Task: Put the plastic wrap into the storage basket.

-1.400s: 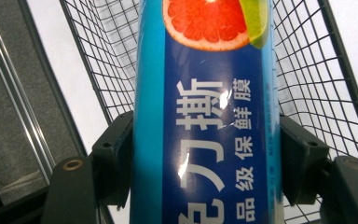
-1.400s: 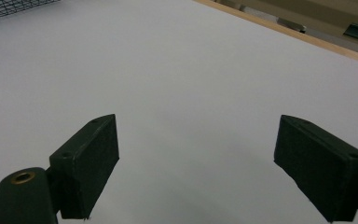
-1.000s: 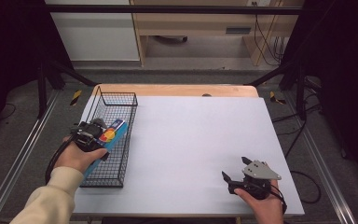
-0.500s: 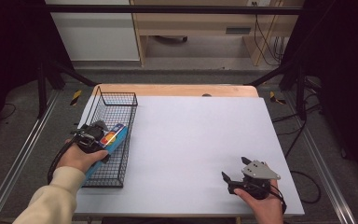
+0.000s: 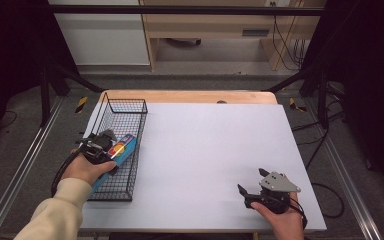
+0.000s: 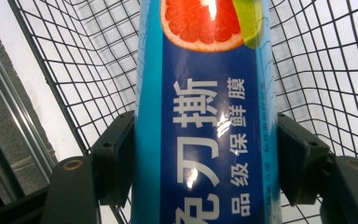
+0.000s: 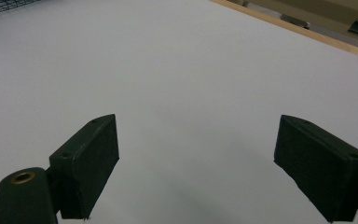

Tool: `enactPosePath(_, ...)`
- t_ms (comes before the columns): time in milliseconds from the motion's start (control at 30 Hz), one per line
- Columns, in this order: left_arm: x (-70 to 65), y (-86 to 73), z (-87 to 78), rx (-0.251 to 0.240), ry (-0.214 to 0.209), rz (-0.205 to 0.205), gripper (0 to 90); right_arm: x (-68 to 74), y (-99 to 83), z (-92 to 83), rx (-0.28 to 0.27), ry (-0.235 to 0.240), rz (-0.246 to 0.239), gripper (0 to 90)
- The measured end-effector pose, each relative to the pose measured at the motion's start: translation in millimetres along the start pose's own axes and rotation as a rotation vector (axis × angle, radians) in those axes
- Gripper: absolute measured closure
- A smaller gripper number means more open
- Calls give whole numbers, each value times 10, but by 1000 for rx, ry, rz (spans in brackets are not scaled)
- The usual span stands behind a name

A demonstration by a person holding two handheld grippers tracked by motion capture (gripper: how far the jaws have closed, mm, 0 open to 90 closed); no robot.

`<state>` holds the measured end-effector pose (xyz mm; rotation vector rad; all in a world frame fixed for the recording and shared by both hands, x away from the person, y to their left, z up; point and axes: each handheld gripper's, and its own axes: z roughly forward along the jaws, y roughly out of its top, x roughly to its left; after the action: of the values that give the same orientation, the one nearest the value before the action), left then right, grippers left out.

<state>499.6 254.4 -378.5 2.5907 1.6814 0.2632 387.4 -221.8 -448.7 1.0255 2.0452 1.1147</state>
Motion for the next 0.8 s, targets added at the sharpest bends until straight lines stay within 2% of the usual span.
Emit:
enactPosePath(600, -4, 8, -14, -9, -2, 13, 311, 2, -4, 4, 4, 2, 0, 140)
enactPosePath(800, -23, 3, -70, -62, 17, 29, 284, 8, -3, 6, 4, 4, -1, 139)
